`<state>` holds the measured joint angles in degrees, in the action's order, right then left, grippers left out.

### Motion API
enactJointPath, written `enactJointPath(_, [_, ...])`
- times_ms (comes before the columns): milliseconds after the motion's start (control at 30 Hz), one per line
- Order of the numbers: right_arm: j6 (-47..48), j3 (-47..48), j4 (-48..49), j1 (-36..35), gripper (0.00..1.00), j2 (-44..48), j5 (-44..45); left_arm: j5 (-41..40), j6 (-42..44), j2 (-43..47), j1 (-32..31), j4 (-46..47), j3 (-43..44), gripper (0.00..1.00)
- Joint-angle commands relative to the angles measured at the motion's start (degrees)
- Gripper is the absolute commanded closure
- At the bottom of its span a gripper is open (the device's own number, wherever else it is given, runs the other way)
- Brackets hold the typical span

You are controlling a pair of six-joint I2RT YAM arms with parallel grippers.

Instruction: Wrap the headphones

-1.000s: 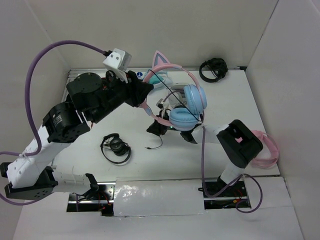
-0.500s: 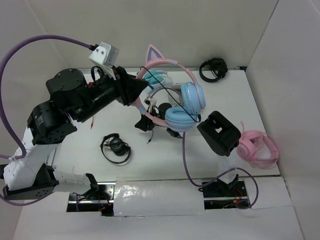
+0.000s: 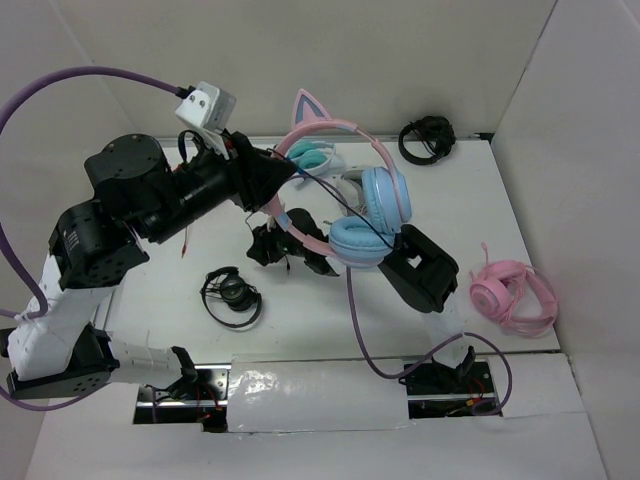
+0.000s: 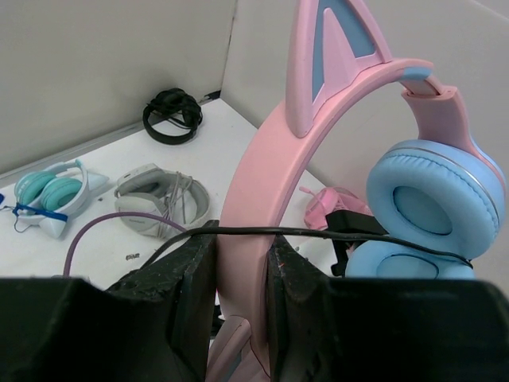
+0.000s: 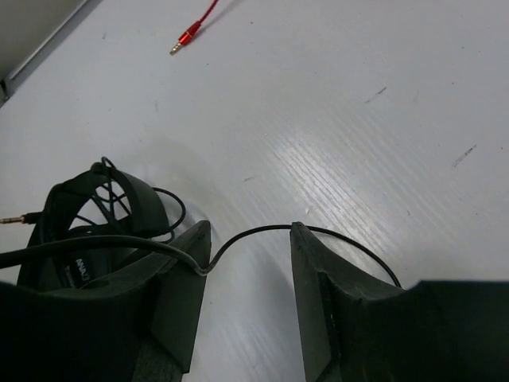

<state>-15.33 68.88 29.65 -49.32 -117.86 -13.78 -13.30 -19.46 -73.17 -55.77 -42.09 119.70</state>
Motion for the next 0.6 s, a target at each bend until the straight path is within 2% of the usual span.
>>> enactJointPath(0, [0.9, 4.1, -5.6, -1.0, 0.48, -2.4, 7.6, 2.2, -0.6, 1.4, -0.3, 6.6, 3.7, 1.0])
enactJointPath(100, [0.5, 7.4, -8.8, -1.8, 0.47, -3.6, 11.1, 3.8, -0.9, 0.9, -0.3, 5.3, 5.7, 1.0])
enactJointPath(233, [0.0, 8.3, -7.8, -2.0, 0.47, -4.2, 11.0, 4.9, -1.5, 0.9, -0.3, 4.6, 5.9, 1.0])
enactJointPath(333, [-0.7, 8.8, -8.0, -1.8, 0.59, -4.4, 11.0, 5.7, -1.7, 1.2, -0.3, 4.1, 5.8, 1.0])
enactJointPath(367, [-0.6, 8.0, -7.5, -1.7, 0.74, -4.3, 10.4, 5.9, -1.8, 1.4, -0.3, 4.1, 5.9, 1.0])
enactJointPath(400, [-0.7, 7.5, -6.7, -1.5, 0.83, -3.8, 10.0, 6.1, -2.0, 1.5, -0.3, 4.2, 5.9, 1.0])
enactJointPath(433, [-0.7, 6.8, -5.5, -1.6, 0.96, -3.7, 10.2, 6.3, -1.8, 1.8, -0.3, 4.3, 6.1, 1.0])
enactJointPath(467, [-0.8, 5.8, -5.0, -1.6, 1.0, -3.1, 10.2, 6.3, -1.8, 1.9, -0.3, 4.2, 6.2, 1.0])
enactJointPath(567, [-1.5, 2.2, -2.7, -0.6, 1.0, -1.0, 9.7, 5.0, -1.8, 2.8, -0.3, 4.0, 5.3, 1.0])
